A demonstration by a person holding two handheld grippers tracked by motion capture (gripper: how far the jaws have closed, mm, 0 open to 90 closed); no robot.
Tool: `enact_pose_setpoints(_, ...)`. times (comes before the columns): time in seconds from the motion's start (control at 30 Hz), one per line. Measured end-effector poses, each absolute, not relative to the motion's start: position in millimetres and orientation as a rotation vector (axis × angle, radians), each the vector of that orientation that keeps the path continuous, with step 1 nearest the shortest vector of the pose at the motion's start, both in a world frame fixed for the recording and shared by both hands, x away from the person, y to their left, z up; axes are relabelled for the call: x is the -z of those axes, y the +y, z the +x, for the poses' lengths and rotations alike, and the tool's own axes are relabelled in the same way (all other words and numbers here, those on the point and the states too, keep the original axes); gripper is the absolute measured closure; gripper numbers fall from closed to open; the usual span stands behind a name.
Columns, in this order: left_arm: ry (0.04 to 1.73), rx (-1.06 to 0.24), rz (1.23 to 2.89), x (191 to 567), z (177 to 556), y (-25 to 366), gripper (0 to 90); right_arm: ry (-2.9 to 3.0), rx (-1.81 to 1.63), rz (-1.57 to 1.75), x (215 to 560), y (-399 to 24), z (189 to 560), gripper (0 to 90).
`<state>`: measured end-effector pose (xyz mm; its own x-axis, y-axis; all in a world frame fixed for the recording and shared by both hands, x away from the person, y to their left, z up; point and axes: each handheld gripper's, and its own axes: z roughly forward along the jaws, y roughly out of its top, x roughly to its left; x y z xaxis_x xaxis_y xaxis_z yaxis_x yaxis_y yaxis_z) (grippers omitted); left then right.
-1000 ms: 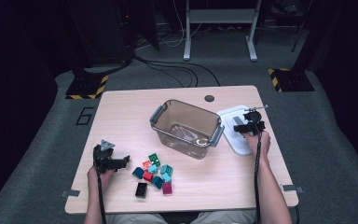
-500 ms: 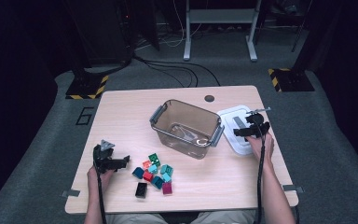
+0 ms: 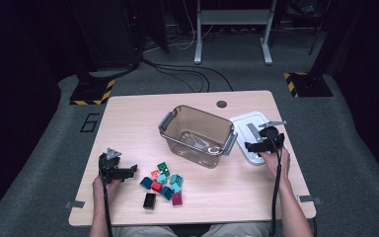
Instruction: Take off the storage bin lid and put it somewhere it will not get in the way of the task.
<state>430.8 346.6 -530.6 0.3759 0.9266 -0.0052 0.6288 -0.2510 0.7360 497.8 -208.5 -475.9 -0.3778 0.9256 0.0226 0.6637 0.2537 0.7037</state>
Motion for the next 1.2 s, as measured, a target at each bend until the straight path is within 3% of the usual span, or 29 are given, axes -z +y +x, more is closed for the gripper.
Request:
enact_pose_setpoints(0.4, 1.338, -0.582, 1.980, 530.6, 430.7, 346.5, 7.3, 2.193, -0.925, 1.354, 481.5, -180.9, 464.8, 0.0)
enact_pose_setpoints(1.2, 1.338, -0.583, 1.979, 530.6, 430.7, 346.5, 7.3, 2.321, -0.929, 1.233, 527.1, -139.3, 404.1, 0.0)
